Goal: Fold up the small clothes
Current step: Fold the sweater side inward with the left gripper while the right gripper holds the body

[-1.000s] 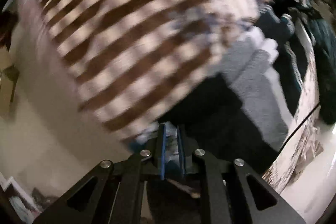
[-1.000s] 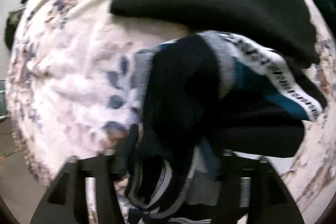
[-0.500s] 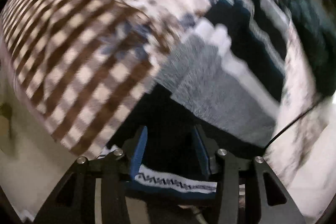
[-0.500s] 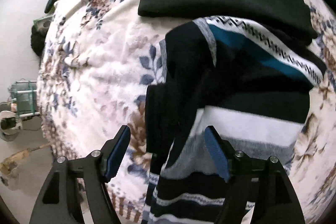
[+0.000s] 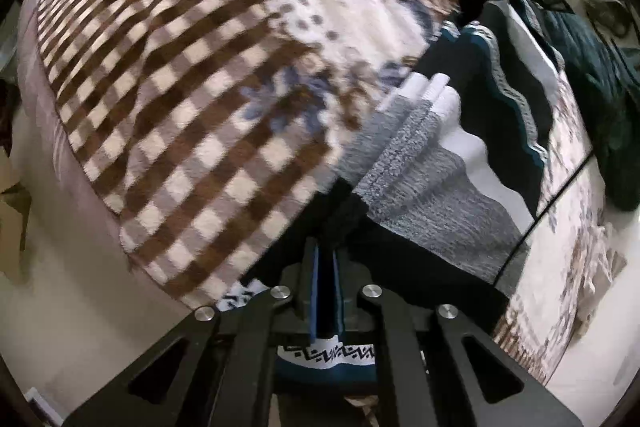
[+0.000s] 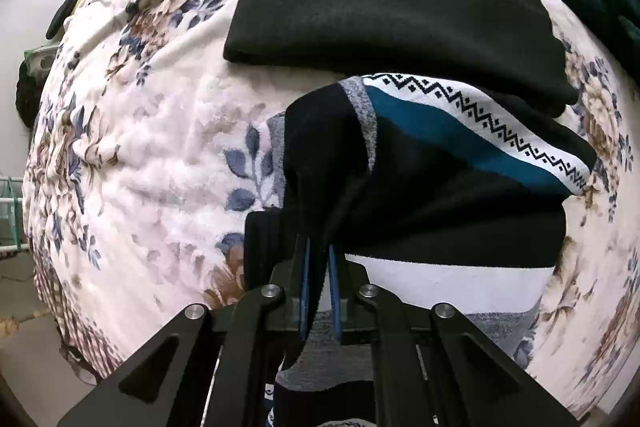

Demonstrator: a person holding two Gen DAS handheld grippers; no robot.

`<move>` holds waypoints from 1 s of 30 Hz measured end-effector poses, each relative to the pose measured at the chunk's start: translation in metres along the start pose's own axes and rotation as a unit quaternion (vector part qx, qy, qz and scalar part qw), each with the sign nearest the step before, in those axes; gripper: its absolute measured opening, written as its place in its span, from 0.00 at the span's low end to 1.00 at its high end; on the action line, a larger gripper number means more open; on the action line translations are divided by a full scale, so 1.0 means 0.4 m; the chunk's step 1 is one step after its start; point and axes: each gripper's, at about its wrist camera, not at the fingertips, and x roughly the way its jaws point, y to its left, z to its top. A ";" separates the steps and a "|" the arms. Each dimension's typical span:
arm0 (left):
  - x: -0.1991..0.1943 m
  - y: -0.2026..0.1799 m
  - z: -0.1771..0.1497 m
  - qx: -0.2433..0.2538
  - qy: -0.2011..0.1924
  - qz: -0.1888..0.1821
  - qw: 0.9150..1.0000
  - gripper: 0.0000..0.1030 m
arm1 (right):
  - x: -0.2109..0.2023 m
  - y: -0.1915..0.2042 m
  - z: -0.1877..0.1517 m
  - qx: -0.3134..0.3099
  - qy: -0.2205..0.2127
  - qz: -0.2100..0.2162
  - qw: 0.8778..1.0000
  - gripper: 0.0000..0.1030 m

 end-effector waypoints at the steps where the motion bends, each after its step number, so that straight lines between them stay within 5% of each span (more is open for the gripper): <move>1: 0.007 0.008 0.003 -0.003 0.005 0.000 1.000 0.04 | 0.005 0.008 0.000 -0.002 0.004 0.001 1.000 0.09; 5: 0.054 0.003 -0.006 -0.007 0.028 0.003 1.000 0.05 | 0.048 0.032 0.009 -0.008 0.025 -0.003 1.000 0.09; 8: 0.058 0.034 0.002 -0.045 0.046 -0.025 0.998 0.10 | 0.065 0.018 0.023 -0.016 0.068 0.043 0.997 0.17; 10: 0.027 0.049 0.011 -0.060 0.045 -0.041 0.996 0.16 | 0.023 -0.039 0.019 0.014 0.085 0.142 0.986 0.45; 12: -0.017 0.050 0.032 -0.069 0.034 -0.057 0.995 0.31 | -0.040 -0.107 0.005 0.022 0.083 0.194 0.977 0.61; 13: -0.039 0.044 0.051 -0.071 0.026 -0.071 0.995 0.36 | -0.072 -0.137 -0.002 0.019 0.069 0.202 0.977 0.61; 15: -0.075 0.008 0.121 -0.060 0.009 -0.089 0.994 0.59 | -0.146 -0.219 -0.022 0.010 0.023 0.182 0.983 0.61; 17: -0.091 -0.041 0.199 -0.042 -0.009 -0.110 0.993 0.65 | -0.186 -0.286 -0.036 0.013 -0.013 0.156 0.988 0.62; 20: -0.074 -0.151 0.357 0.004 -0.032 -0.131 0.991 0.66 | -0.187 -0.423 -0.054 0.054 -0.038 0.116 0.991 0.62; 25: 0.013 -0.403 0.640 0.088 -0.068 -0.145 0.983 0.67 | -0.099 -0.584 -0.051 0.129 -0.037 0.122 0.983 0.62; 30: 0.175 -0.594 0.854 0.151 -0.029 -0.127 0.980 0.66 | -0.024 -0.628 -0.042 0.163 -0.041 0.167 0.971 0.62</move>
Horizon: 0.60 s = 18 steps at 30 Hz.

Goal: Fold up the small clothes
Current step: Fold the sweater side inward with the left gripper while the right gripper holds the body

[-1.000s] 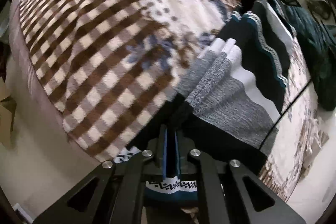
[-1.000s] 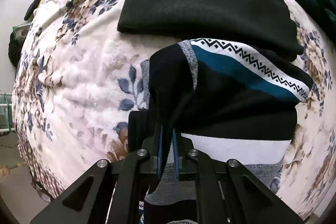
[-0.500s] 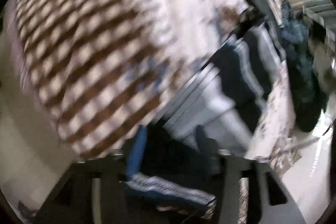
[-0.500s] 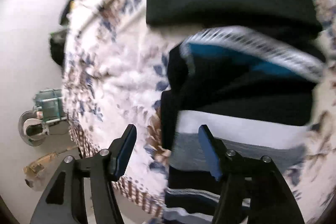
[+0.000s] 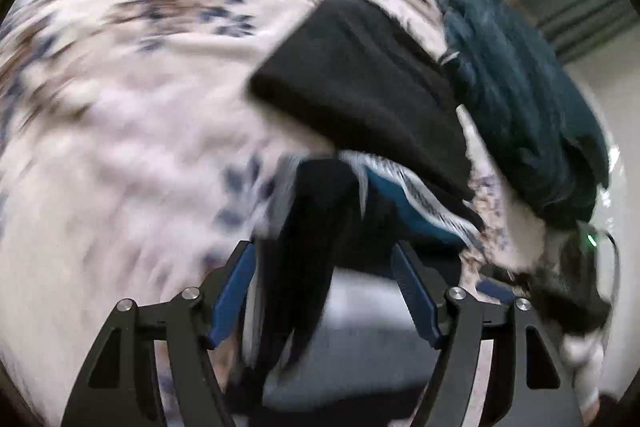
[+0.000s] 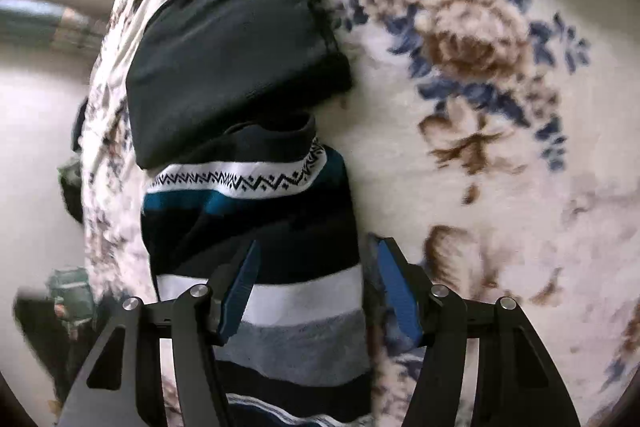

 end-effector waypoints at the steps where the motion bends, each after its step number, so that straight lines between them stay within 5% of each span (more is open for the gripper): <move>1: 0.039 -0.009 0.036 0.011 0.008 0.009 1.000 0.66 | 0.011 -0.004 0.001 0.000 0.000 0.005 1.000 0.62; 4: 0.099 -0.024 0.075 0.037 0.024 0.016 0.999 0.58 | 0.041 -0.011 0.014 0.003 -0.002 0.019 1.000 0.62; 5: 0.115 -0.031 0.079 0.051 0.023 0.011 0.998 0.19 | 0.043 -0.019 0.019 0.007 -0.004 0.024 1.000 0.62; 6: 0.124 -0.035 0.077 0.060 0.026 0.022 0.998 0.09 | 0.042 -0.029 0.022 0.013 -0.009 0.027 0.999 0.62; 9: 0.135 -0.021 0.078 0.074 0.006 0.054 0.996 0.09 | 0.032 -0.058 0.035 0.041 -0.020 0.040 0.998 0.62; 16: 0.115 0.027 0.059 0.033 -0.002 0.037 0.999 0.09 | 0.078 -0.101 0.066 0.073 0.008 0.079 0.994 0.59; 17: 0.115 0.028 0.059 0.035 -0.001 0.038 0.999 0.09 | 0.091 -0.101 0.066 0.078 0.011 0.090 0.993 0.51; 18: 0.117 0.026 0.063 0.034 -0.002 0.040 0.999 0.09 | 0.104 -0.102 0.065 0.084 0.019 0.100 0.991 0.08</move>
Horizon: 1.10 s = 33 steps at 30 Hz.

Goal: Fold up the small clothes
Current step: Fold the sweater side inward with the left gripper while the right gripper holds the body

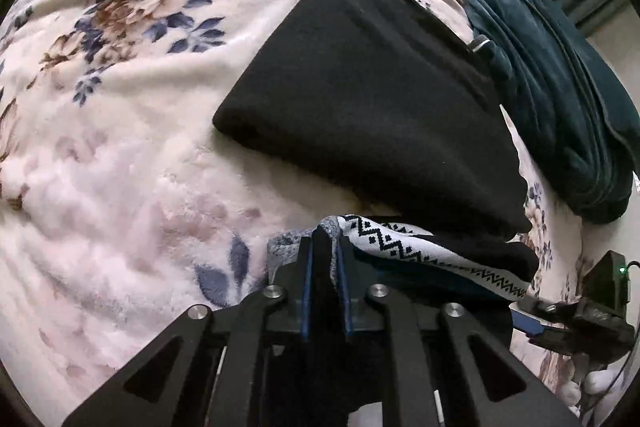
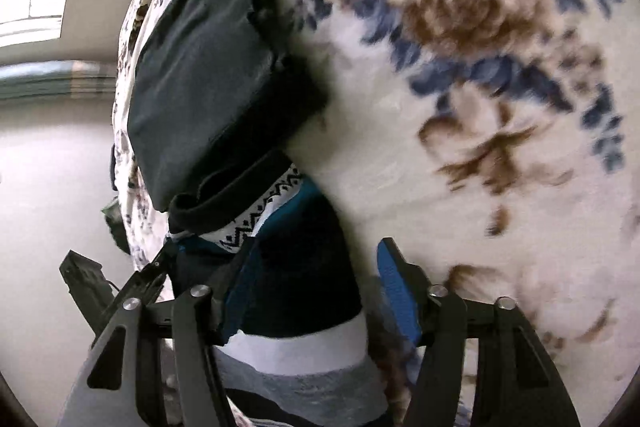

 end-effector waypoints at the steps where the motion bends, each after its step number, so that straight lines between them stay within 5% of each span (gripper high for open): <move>1: 0.008 0.003 0.012 -0.003 0.002 0.002 1.000 0.09 | 0.005 -0.001 0.000 0.007 -0.005 -0.013 1.000 0.03; 3: 0.025 0.014 0.030 -0.014 0.007 0.006 1.000 0.09 | -0.008 -0.011 0.003 0.015 -0.031 -0.049 0.998 0.03; 6: 0.045 0.034 0.036 -0.048 0.030 -0.025 0.998 0.14 | -0.019 -0.012 0.011 0.033 -0.024 -0.043 0.998 0.03; 8: 0.011 0.024 0.040 -0.038 0.024 -0.026 0.999 0.23 | -0.050 0.032 0.001 -0.010 -0.041 -0.065 0.997 0.04; 11: -0.051 -0.005 0.038 -0.013 -0.005 -0.021 1.000 0.25 | -0.095 0.134 -0.038 -0.089 -0.078 -0.069 0.991 0.05; 13: -0.069 -0.028 0.039 0.003 -0.013 -0.025 1.000 0.25 | -0.063 0.188 -0.050 -0.128 -0.048 -0.042 0.990 0.19; 15: -0.055 -0.055 0.045 0.026 -0.006 -0.028 0.999 0.25 | 0.014 0.229 -0.041 -0.156 -0.005 -0.052 0.986 0.20; 20: 0.058 -0.075 0.077 0.051 0.031 0.007 0.998 0.25 | 0.131 0.248 0.048 -0.162 -0.029 -0.129 0.978 0.20; 24: 0.084 -0.064 0.107 0.043 0.036 0.013 0.998 0.25 | 0.146 0.246 0.073 -0.152 -0.001 -0.130 0.980 0.20; 26: 0.048 -0.063 0.115 0.042 0.034 -0.015 0.998 0.25 | 0.093 0.240 0.044 -0.159 -0.006 -0.110 0.981 0.32; 27: 0.027 -0.058 0.110 0.039 0.028 -0.023 0.999 0.25 | 0.063 0.228 0.020 -0.153 -0.009 -0.095 0.984 0.53; 29: -0.020 -0.053 0.088 0.033 0.020 -0.036 0.999 0.25 | 0.025 0.206 -0.021 -0.139 -0.014 -0.080 0.987 0.74; 33: -0.017 -0.059 0.038 0.064 0.041 -0.034 0.997 0.30 | 0.007 0.138 -0.117 -0.126 0.009 -0.081 0.989 0.74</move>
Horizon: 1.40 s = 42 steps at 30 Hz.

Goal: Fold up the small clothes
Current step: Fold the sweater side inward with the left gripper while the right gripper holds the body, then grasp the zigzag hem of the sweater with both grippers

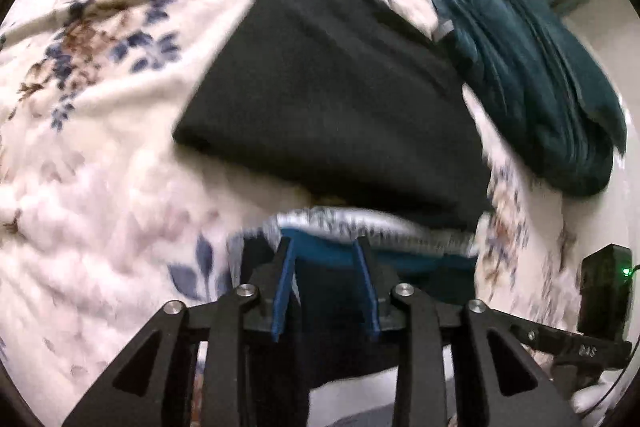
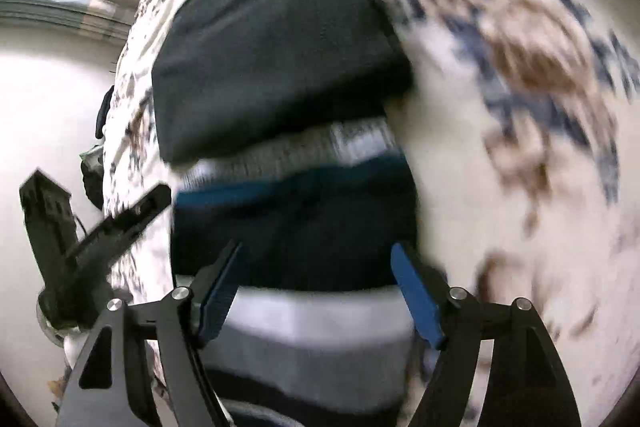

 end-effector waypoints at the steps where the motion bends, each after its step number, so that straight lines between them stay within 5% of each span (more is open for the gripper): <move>1: 0.030 0.001 -0.017 0.022 0.015 0.046 0.999 0.30 | 0.018 -0.009 -0.025 -0.006 0.009 -0.018 1.000 0.74; 4: 0.059 0.031 -0.036 0.014 0.025 0.045 0.999 0.30 | 0.075 -0.035 -0.061 -0.016 0.027 -0.059 0.998 0.74; 7: -0.001 0.021 -0.038 0.001 0.006 0.022 1.000 0.30 | 0.048 -0.032 -0.076 -0.008 0.012 -0.047 0.999 0.74; 10: -0.081 0.001 -0.077 0.009 -0.021 0.023 0.999 0.47 | -0.011 -0.002 -0.122 -0.031 -0.010 -0.059 0.998 0.76; 12: -0.127 -0.006 -0.118 0.009 -0.029 0.040 0.999 0.70 | -0.035 0.014 -0.163 -0.038 -0.014 -0.064 0.997 0.93; 16: -0.222 -0.015 -0.270 -0.010 -0.032 0.040 0.999 0.73 | -0.102 0.022 -0.306 -0.045 -0.014 -0.088 0.995 0.99; 25: -0.359 -0.018 -0.691 -0.045 0.011 0.091 0.995 0.80 | -0.202 -0.090 -0.738 0.005 0.039 -0.049 0.998 0.99; 31: -0.361 0.034 -0.943 -0.074 0.067 0.121 0.988 0.80 | -0.163 -0.138 -0.960 0.036 0.062 -0.037 0.997 0.99; 35: -0.333 0.055 -1.049 -0.076 0.086 0.111 0.987 0.79 | -0.121 -0.166 -1.058 0.048 0.064 -0.039 0.996 0.98; 37: -0.316 0.056 -1.080 -0.072 0.091 0.098 0.988 0.71 | -0.103 -0.182 -1.094 0.054 0.066 -0.040 0.996 0.94; 38: -0.303 0.053 -1.094 -0.065 0.093 0.096 0.989 0.56 | -0.095 -0.193 -1.118 0.061 0.067 -0.041 0.995 0.93; 39: -0.291 0.051 -1.106 -0.061 0.095 0.091 0.989 0.28 | -0.083 -0.193 -1.119 0.065 0.069 -0.038 0.995 0.92; 41: -0.269 0.046 -1.125 -0.053 0.097 0.090 0.990 0.06 | -0.067 -0.202 -1.143 0.074 0.071 -0.037 0.994 0.84; 42: -0.270 0.042 -1.130 -0.050 0.086 0.082 0.992 0.04 | -0.057 -0.208 -1.162 0.079 0.073 -0.026 0.994 0.77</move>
